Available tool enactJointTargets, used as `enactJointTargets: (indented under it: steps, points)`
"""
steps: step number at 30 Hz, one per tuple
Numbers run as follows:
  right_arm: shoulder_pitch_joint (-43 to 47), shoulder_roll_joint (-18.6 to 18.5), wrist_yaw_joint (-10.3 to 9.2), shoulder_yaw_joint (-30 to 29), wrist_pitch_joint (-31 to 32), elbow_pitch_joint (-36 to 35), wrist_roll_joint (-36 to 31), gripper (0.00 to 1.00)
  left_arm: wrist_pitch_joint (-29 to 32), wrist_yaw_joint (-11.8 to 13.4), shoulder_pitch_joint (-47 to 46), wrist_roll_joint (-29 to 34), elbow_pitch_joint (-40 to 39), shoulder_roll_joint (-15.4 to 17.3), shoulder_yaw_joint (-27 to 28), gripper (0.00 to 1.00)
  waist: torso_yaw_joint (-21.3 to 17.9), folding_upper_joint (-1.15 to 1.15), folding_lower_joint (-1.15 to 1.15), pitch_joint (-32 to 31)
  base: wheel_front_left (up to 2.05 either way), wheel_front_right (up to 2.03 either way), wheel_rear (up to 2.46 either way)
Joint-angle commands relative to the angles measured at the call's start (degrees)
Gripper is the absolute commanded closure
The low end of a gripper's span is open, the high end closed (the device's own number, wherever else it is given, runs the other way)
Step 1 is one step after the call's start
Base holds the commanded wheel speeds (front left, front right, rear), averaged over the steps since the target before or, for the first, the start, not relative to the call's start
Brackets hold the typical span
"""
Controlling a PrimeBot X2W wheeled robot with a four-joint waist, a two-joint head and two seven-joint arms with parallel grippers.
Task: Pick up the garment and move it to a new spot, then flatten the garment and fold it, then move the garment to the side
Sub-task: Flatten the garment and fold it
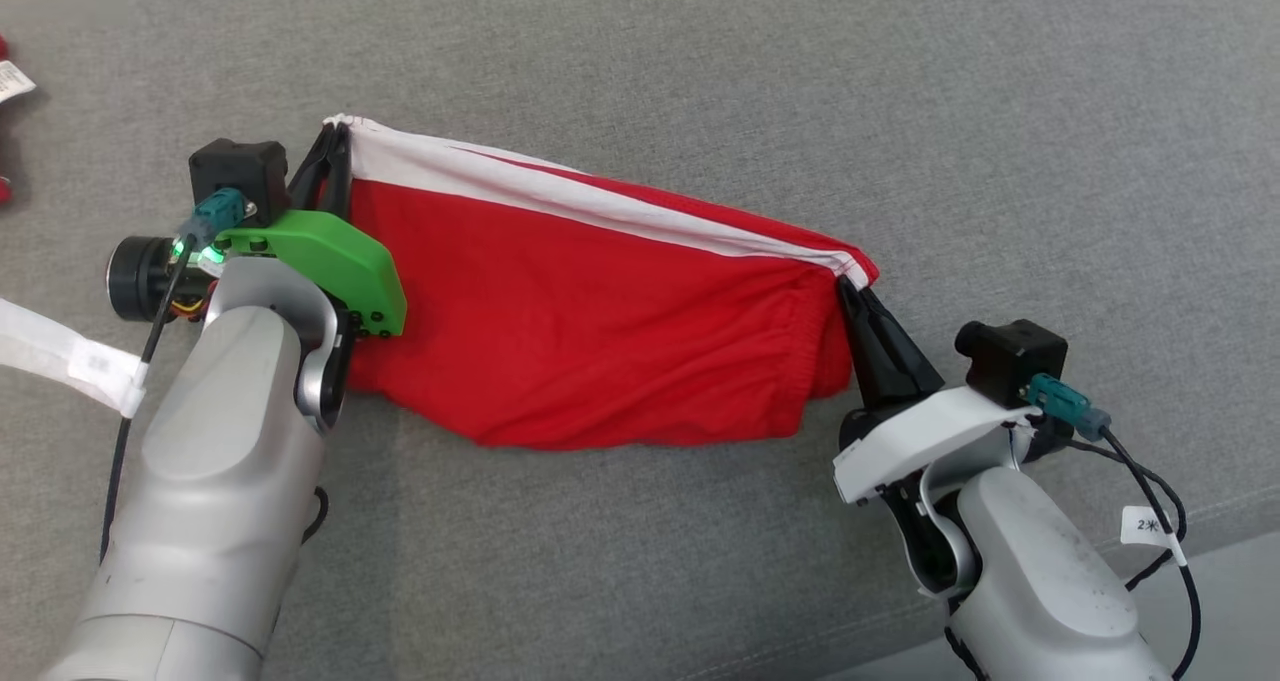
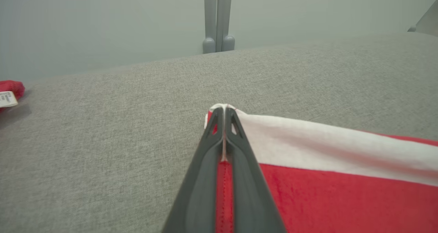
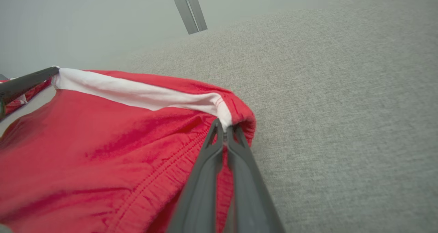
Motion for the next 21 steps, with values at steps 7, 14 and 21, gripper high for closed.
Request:
enactJointTargets:
  steps: [7,14,21]
  points:
    - [-1.26,-0.13,-0.07,1.13,-0.26,-2.4,0.56,0.0,-4.28,1.02,-3.88,0.14,6.76,-1.29,0.35,0.0,-0.58,0.0,0.0,0.06,0.0,0.0,0.0]
    - [1.44,-0.13,-0.07,-0.14,-0.24,-5.03,-0.47,0.0,-6.12,0.31,-3.01,-0.43,8.31,-2.61,0.84,0.0,0.57,0.0,0.0,-2.09,0.0,0.0,0.0]
    - [5.62,-0.13,-0.07,-4.05,-0.25,-5.82,-5.47,0.0,-6.32,-0.36,2.7,-1.43,7.43,-3.18,2.07,0.0,2.39,0.0,0.0,-6.36,0.0,0.0,0.0]
